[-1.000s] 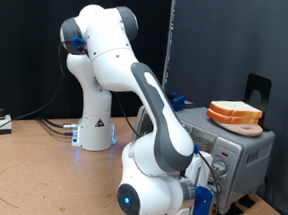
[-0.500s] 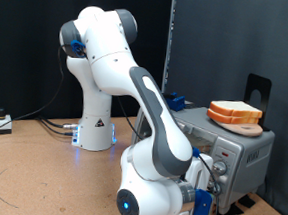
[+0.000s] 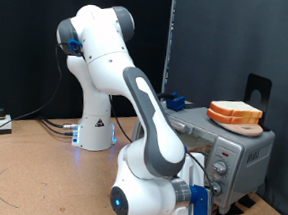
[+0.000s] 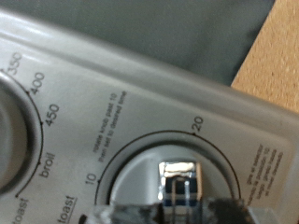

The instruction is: Make a piece of toast with the oven

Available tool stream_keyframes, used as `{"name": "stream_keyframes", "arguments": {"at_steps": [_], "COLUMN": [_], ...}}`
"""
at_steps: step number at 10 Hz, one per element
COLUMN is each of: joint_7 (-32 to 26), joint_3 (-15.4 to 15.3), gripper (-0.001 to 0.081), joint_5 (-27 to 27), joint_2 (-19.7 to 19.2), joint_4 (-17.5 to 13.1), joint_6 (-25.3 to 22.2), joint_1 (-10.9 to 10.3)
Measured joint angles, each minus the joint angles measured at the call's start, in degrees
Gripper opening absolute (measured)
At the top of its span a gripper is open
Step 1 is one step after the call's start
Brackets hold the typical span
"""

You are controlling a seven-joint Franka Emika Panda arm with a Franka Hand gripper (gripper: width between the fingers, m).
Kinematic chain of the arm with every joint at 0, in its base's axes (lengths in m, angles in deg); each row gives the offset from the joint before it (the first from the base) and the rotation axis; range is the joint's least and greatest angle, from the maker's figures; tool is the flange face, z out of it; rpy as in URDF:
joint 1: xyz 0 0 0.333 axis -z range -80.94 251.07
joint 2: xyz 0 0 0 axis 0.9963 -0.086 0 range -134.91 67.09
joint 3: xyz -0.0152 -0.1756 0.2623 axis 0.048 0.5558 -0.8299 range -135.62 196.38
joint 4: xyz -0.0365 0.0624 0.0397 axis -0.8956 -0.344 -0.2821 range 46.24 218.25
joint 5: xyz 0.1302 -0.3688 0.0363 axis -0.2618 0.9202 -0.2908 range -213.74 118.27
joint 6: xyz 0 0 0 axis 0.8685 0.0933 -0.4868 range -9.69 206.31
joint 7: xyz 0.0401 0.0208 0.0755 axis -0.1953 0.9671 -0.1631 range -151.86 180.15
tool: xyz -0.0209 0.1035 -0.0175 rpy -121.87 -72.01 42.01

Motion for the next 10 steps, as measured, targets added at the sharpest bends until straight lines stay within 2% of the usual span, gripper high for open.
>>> {"name": "stream_keyframes", "arguments": {"at_steps": [5, 10], "joint_7": [-12.1, -12.9], "joint_3": [-0.5, -0.5], "gripper": [0.0090, 0.0090], "joint_5": [-3.9, -4.1], "joint_2": [0.1, 0.1], "joint_4": [2.0, 2.1], "joint_6": [0.7, 0.7], "joint_1": [1.1, 1.1]}}
